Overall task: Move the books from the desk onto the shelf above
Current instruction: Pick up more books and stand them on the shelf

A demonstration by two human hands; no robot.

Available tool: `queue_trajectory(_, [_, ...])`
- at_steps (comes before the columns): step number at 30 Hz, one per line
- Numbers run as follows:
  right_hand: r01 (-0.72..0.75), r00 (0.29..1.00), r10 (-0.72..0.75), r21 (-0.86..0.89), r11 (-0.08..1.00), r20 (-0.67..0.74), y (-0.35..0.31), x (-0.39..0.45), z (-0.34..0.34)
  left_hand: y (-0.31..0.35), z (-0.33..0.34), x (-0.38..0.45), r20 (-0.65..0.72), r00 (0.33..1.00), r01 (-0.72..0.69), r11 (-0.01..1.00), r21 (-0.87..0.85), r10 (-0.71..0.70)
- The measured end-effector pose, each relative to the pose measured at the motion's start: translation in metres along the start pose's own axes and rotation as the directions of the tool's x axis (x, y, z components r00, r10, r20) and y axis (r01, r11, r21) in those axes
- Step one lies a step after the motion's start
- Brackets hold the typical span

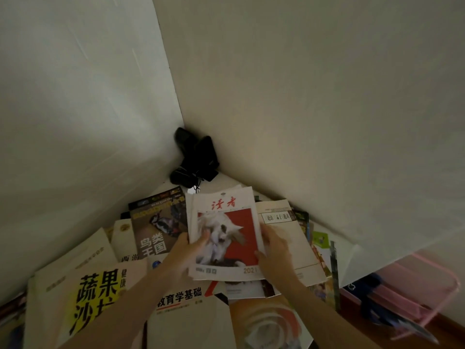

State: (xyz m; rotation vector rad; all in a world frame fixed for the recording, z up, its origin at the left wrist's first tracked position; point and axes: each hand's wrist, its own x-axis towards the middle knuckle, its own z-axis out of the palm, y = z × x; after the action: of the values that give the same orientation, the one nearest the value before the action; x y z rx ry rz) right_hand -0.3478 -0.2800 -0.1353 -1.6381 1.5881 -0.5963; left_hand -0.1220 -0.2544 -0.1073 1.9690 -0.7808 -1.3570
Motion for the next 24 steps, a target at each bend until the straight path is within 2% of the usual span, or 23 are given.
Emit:
queue_trajectory(2, [0.021, 0.998, -0.020, -0.014, 1.000, 0.057, 0.004, -0.003, 0.002, -0.001, 0.011, -0.003, -0.085, 0.995, -0.056, 0.997, 0.053, 0.060])
queue_trajectory(5, [-0.032, 0.998, 0.031, -0.001, 1.000, -0.053, 0.019, -0.007, -0.012, -0.007, 0.016, -0.015, -0.117, 0.989, -0.098, 0.995, -0.023, 0.095])
queue_trajectory(8, [-0.277, 0.952, 0.254, -0.126, 0.952, -0.172, 0.046, -0.007, -0.044, -0.010, -0.005, -0.030, -0.113, 0.987, -0.124, 0.990, -0.066, 0.116])
queue_trajectory(10, [-0.385, 0.922, 0.372, -0.164, 0.908, -0.105, 0.067, -0.006, -0.059, -0.016, -0.024, -0.041, -0.102, 0.988, -0.119, 0.991, -0.067, 0.112])
queue_trajectory(13, [-0.399, 0.914, 0.405, -0.195, 0.896, -0.012, 0.080, -0.006, -0.060, -0.031, -0.045, -0.056, -0.046, 0.991, -0.129, 0.990, -0.053, 0.126])
queue_trajectory(16, [-0.422, 0.900, 0.436, -0.215, 0.881, 0.019, 0.073, -0.006, -0.065, -0.043, -0.050, -0.065, -0.052, 0.991, -0.123, 0.992, 0.015, 0.123])
queue_trajectory(19, [-0.470, 0.883, 0.466, -0.134, 0.872, -0.058, 0.065, -0.006, -0.081, -0.051, -0.047, -0.066, -0.033, 0.994, -0.107, 0.993, -0.044, 0.105])
queue_trajectory(22, [-0.380, 0.921, 0.369, -0.084, 0.921, -0.121, 0.054, -0.014, -0.098, -0.053, -0.043, -0.067, 0.014, 0.994, -0.104, 0.981, -0.162, 0.108])
queue_trajectory(24, [-0.335, 0.923, 0.346, 0.091, 0.938, -0.168, 0.043, -0.024, -0.102, -0.055, -0.042, -0.064, -0.007, 0.998, -0.069, 0.978, -0.196, 0.069])
